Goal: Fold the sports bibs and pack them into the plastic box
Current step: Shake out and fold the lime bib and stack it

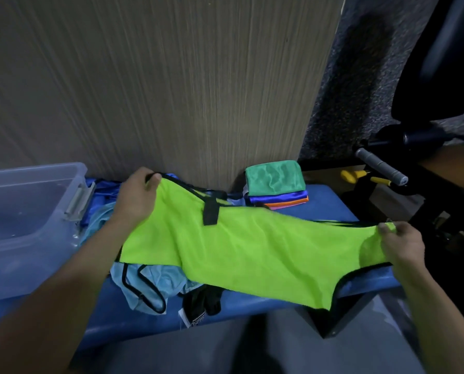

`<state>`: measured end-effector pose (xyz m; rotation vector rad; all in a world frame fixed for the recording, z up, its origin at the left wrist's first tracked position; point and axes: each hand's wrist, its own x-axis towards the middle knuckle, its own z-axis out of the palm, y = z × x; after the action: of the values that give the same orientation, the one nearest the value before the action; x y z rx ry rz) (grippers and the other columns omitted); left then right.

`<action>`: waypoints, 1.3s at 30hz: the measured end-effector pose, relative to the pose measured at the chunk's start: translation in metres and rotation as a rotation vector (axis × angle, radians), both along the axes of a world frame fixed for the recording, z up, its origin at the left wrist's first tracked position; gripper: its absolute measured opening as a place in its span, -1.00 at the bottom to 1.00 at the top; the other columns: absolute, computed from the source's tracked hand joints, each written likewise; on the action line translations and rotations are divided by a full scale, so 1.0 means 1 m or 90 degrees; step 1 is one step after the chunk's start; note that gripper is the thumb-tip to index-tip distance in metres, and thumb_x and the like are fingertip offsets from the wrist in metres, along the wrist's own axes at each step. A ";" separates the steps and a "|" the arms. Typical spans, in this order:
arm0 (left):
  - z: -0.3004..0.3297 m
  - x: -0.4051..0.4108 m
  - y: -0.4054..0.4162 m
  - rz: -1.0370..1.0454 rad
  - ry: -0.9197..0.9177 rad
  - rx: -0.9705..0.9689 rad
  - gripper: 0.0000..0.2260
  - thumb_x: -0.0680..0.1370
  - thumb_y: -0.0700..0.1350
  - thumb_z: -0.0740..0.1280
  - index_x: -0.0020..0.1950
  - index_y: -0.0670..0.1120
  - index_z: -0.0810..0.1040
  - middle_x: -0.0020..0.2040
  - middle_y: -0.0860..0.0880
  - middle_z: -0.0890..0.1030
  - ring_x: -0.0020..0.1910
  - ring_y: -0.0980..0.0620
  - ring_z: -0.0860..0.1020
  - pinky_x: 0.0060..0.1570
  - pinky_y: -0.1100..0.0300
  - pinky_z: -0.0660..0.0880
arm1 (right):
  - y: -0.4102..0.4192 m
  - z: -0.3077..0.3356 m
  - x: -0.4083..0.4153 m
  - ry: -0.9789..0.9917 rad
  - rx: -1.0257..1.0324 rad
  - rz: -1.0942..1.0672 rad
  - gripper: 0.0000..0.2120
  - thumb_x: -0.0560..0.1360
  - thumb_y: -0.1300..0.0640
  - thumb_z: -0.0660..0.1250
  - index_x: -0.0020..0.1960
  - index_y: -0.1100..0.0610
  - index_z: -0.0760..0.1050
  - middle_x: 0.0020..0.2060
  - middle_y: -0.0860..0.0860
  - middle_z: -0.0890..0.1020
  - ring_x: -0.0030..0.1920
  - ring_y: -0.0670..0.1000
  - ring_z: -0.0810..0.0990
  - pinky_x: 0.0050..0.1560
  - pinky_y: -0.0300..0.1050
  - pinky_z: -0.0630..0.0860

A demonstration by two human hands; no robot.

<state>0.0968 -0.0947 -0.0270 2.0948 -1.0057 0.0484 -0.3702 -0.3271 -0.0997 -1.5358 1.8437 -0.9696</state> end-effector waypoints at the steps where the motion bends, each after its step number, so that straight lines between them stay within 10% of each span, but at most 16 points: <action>1: 0.003 0.006 0.005 0.019 -0.017 -0.011 -0.68 0.70 0.03 0.21 0.15 -0.22 0.56 0.06 -0.26 0.64 0.05 -0.26 0.58 -0.05 -0.01 0.42 | 0.002 0.000 -0.003 0.013 0.013 -0.011 -0.70 0.60 0.06 0.36 0.18 0.27 0.59 0.08 0.33 0.63 0.14 0.35 0.58 0.14 0.17 0.49; 15: 0.010 0.029 -0.008 -0.060 -0.012 0.141 -0.84 0.64 -0.02 0.35 0.08 -0.07 0.65 -0.05 -0.08 0.63 -0.01 -0.12 0.57 -0.06 0.09 0.39 | 0.001 0.003 -0.019 0.021 -0.010 0.009 -0.82 0.58 0.13 0.38 0.12 0.17 0.67 -0.04 0.22 0.67 0.11 0.26 0.62 0.17 0.06 0.50; 21: -0.012 0.038 -0.025 0.001 -0.106 0.310 -0.77 0.63 0.08 0.32 0.19 -0.01 0.63 0.11 -0.19 0.66 0.09 -0.25 0.60 0.04 -0.07 0.55 | -0.006 -0.002 -0.013 0.168 0.098 0.053 -0.81 0.60 0.03 0.35 -0.06 0.15 0.59 -0.12 0.26 0.57 0.03 0.35 0.58 0.04 0.05 0.50; 24: -0.016 0.017 -0.028 0.084 -0.344 0.368 -0.76 0.57 -0.05 0.39 0.21 -0.07 0.60 0.13 -0.21 0.57 0.12 -0.28 0.51 0.04 -0.13 0.49 | -0.014 -0.002 -0.015 0.196 0.118 0.067 -0.74 0.58 -0.07 0.38 -0.11 0.12 0.57 -0.12 0.25 0.59 -0.10 0.27 0.53 -0.08 -0.02 0.45; 26: -0.017 -0.029 -0.031 -0.005 -0.478 0.235 -0.78 0.47 -0.20 0.45 0.12 -0.13 0.63 0.04 -0.20 0.55 0.02 -0.25 0.48 -0.03 -0.13 0.49 | -0.015 -0.005 -0.017 0.177 0.139 0.078 -0.77 0.54 -0.09 0.44 -0.07 0.09 0.60 -0.08 0.22 0.61 -0.07 0.25 0.55 -0.07 -0.03 0.45; 28: -0.020 -0.095 -0.027 -0.300 -0.366 0.131 -0.90 0.53 -0.19 0.41 0.02 -0.06 0.64 -0.03 -0.04 0.59 -0.03 -0.11 0.52 -0.02 -0.08 0.52 | -0.016 -0.006 -0.018 0.126 0.133 0.071 -0.81 0.50 -0.04 0.49 -0.01 0.07 0.62 -0.02 0.20 0.62 0.02 0.26 0.59 0.01 0.00 0.51; 31: -0.038 -0.173 -0.024 -0.656 -0.241 0.284 -0.82 0.65 0.09 0.23 0.07 0.08 0.60 -0.01 0.17 0.57 -0.06 0.15 0.55 -0.01 0.09 0.53 | -0.012 -0.007 -0.017 0.070 0.096 0.053 -0.89 0.50 0.04 0.49 -0.03 0.05 0.62 -0.03 0.21 0.64 0.07 0.26 0.61 0.09 0.04 0.54; 39: -0.066 -0.183 -0.059 -0.490 -0.330 0.281 -0.63 0.66 0.03 0.22 0.47 0.01 0.40 0.37 0.08 0.41 0.31 0.01 0.39 0.22 -0.02 0.48 | -0.010 0.001 -0.010 -0.193 -0.099 0.041 -0.93 0.56 0.16 0.45 0.02 0.03 0.62 -0.14 0.02 0.65 -0.13 0.03 0.59 -0.07 -0.06 0.53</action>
<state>-0.0864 -0.1540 -0.0931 1.9534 -2.2522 -0.0251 -0.3803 -0.3367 -0.0990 -1.4348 1.5289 -1.2634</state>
